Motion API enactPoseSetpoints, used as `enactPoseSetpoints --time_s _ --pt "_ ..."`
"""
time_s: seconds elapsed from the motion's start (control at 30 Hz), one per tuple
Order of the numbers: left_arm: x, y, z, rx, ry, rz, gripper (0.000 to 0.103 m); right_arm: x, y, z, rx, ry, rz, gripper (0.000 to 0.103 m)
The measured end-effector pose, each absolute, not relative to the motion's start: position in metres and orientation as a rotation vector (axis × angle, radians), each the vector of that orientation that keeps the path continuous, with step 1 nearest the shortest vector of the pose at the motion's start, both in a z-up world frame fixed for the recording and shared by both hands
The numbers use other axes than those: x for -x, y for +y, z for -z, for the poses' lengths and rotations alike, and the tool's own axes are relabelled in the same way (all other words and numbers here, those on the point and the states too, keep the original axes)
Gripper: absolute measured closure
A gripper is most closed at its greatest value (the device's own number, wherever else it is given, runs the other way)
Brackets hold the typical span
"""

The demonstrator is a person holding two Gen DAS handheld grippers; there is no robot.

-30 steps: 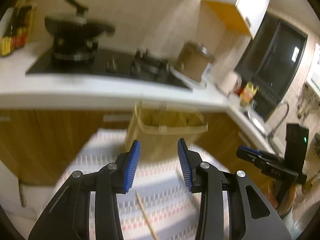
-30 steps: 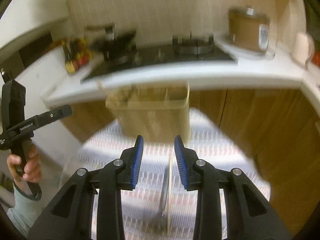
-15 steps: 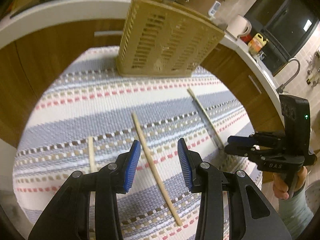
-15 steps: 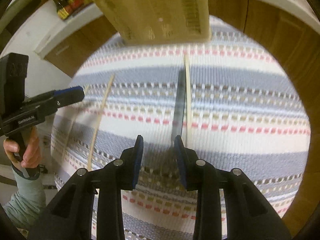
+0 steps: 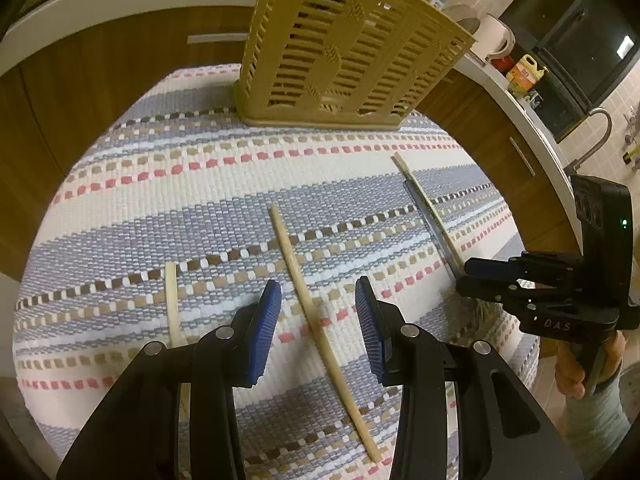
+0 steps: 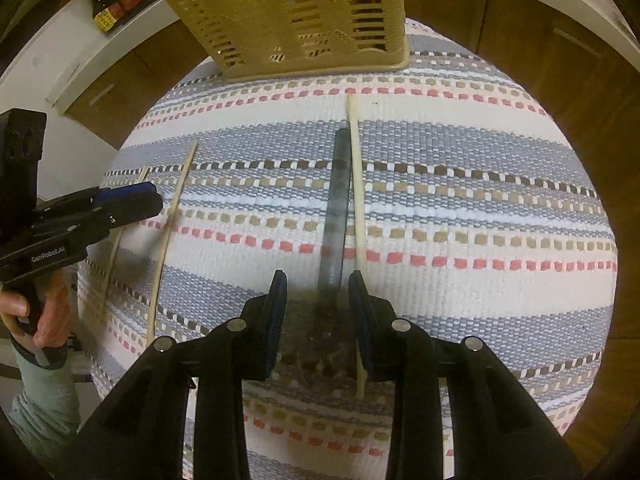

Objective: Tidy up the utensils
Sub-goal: 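Lower both open tools back toward the remaining utensils on the cloth, then grasp the dark-handled knife with the right tool while the left tool grasps a chopstick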

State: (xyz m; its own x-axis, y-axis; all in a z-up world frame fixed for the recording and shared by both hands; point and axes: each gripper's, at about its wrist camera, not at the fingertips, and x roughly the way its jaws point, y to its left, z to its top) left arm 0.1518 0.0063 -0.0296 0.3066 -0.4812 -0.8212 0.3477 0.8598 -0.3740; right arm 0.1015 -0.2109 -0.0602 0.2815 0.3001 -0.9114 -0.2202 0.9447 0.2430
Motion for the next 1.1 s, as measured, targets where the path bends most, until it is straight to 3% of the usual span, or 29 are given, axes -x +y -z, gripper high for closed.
enactPoseSetpoints --time_s 0.5,0.67,0.97,1.1 --pt "-0.163 -0.003 0.04 0.093 1.189 0.55 0.067 -0.142 -0.185 0.064 0.037 1.265 -0.301 0.074" --pt "-0.163 -0.023 0.039 -0.038 1.21 0.535 0.067 -0.143 -0.175 0.066 0.135 1.258 -0.256 0.091" --pt "-0.161 -0.054 0.041 -0.248 1.211 0.494 0.067 -0.141 -0.177 0.065 0.196 1.245 -0.268 0.093" --pt "-0.156 -0.06 0.042 -0.302 1.187 0.461 0.08 -0.138 -0.174 0.067 0.204 1.239 -0.278 0.093"
